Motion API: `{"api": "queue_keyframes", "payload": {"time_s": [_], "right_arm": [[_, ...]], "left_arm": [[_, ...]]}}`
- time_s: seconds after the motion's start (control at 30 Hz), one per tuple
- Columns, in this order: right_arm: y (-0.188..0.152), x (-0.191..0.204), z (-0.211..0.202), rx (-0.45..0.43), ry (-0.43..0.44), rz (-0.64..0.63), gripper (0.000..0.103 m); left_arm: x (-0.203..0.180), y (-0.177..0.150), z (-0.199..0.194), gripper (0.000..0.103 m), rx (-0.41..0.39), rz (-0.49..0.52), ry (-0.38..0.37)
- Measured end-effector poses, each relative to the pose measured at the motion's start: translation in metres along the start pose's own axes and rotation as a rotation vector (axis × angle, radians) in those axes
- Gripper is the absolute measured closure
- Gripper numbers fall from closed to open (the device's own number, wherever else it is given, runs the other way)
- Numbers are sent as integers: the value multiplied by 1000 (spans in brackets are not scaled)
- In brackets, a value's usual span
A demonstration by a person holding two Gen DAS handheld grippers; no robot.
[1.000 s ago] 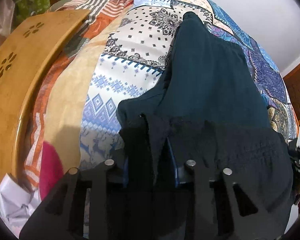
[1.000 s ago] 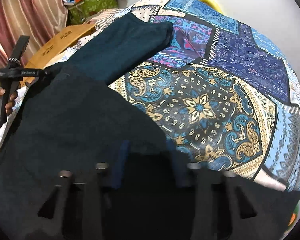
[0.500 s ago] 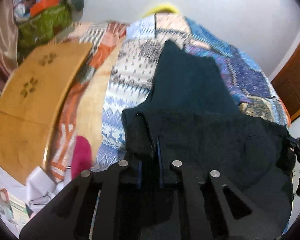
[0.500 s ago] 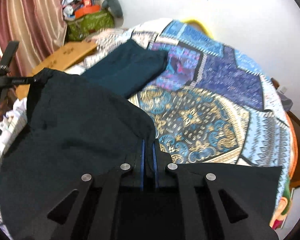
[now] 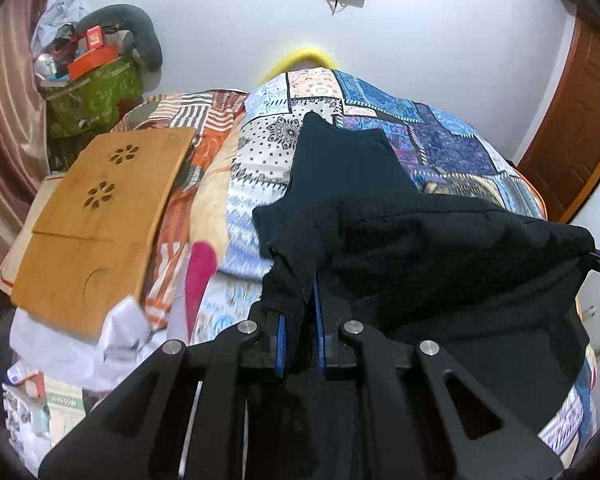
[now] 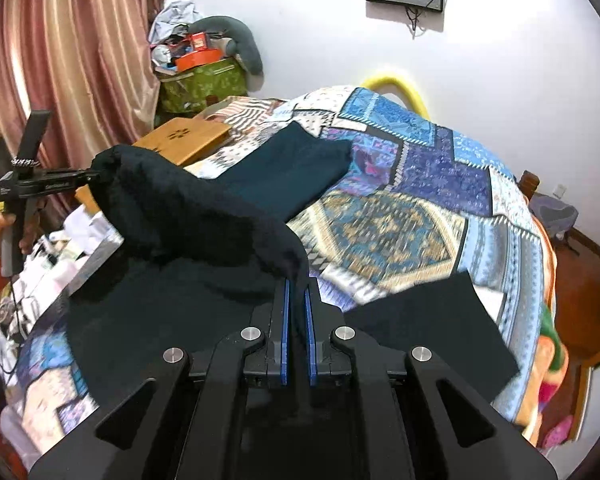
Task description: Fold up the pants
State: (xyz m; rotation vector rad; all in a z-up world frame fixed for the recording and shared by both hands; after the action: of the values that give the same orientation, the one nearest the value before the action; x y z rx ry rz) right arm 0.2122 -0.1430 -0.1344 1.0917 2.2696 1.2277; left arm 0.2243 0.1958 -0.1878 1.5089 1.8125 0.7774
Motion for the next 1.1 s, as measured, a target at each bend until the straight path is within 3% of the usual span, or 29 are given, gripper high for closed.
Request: {"api": "queue_keyframes", "payload": {"time_s": [0.3,0.6,0.73,0.87,1.03,1.1], "right_arm": [[-58,31,-26,26,27,59,97],[-95,42,-27,70,35,170,95],[-102,44,-31,78,30,210,93],[-102,37,-42,82,17,237,87],[-93,24,-64,53,-58,214,62],[-86,15,-71,39,-88,210,59]], "left_arm": [[4,-70,-45,92,25,-10,25],[12,-146,-41,92,176,-102,39],[9,-155,-43,92,211,-93,60],[8,-149,-58,92,195,-70,75],[8,-126,-72,92,158,-64,66],[6,-113,-76,92,133,-62,62]]}}
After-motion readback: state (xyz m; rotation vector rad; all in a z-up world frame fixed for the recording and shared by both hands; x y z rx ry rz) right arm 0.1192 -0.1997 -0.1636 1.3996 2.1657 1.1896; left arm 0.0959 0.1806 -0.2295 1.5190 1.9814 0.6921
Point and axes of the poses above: each gripper's, at about its wrist camera, not at the fingertips, and z roughly the way its jaws point, x to its left, y to its top, the point moved 4 cm from there along z, roughly the way its jaws point, and after that the axes turned 11 degrees about -x, right-handed, at the moved point
